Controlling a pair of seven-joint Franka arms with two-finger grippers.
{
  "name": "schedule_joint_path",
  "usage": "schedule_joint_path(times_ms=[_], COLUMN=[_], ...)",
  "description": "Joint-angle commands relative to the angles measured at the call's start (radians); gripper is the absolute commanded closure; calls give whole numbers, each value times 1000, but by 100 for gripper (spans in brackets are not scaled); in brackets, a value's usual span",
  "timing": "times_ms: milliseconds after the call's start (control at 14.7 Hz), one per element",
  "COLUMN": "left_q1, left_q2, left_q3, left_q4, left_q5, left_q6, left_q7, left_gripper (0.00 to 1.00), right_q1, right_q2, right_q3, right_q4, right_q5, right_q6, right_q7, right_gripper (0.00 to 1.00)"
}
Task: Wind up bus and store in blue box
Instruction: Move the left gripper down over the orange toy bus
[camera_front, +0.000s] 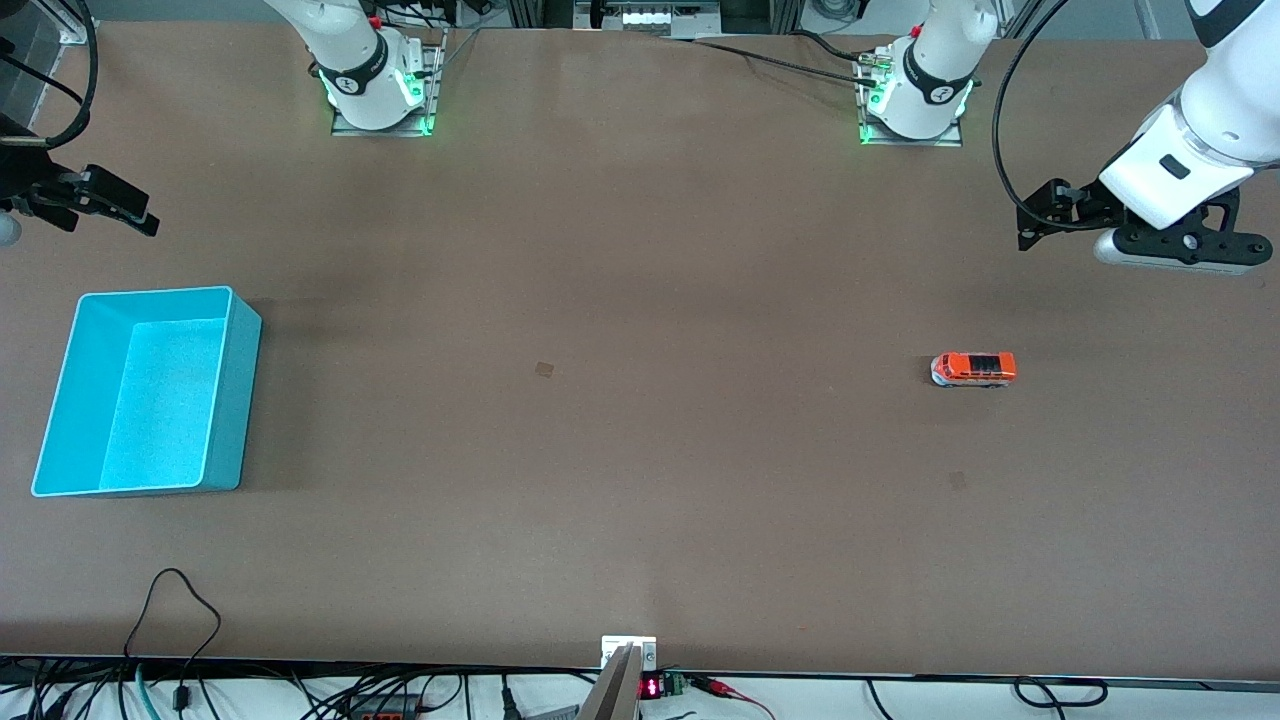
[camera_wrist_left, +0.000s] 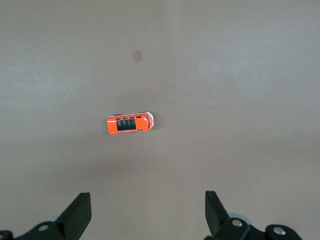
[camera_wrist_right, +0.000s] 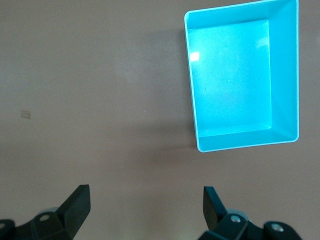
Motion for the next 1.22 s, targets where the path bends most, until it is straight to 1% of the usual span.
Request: schedule_joint_path(times_ms=[0, 408, 748, 952, 1020, 1156], left_q1=[-4, -2, -8, -27, -38, -54], left_q2=[14, 28, 31, 40, 42, 42], left_q3=[0, -1, -1, -9, -9, -9], left_q4=[32, 46, 46, 46, 46, 46], left_q5=[19, 20, 19, 14, 14, 22], left_q6=[-18, -32, -129, -239, -282, -307], left_q7=[13, 8, 16, 27, 60, 157], left_gripper=[0, 0, 0, 0, 0, 0], right_q1=[-2, -4, -2, -4, -4, -4], right_q2=[-16, -13, -13, -13, -13, -13], right_q3=[8, 22, 22, 22, 22, 22], right_q4=[-14, -11, -11, -11, -9, -9], right_q5=[-11, -13, -13, -13, -13, -13], right_q6=[-6, 7, 7, 5, 5, 5], right_q7=[1, 0, -2, -3, -2, -3], right_gripper=[0, 0, 0, 0, 0, 0])
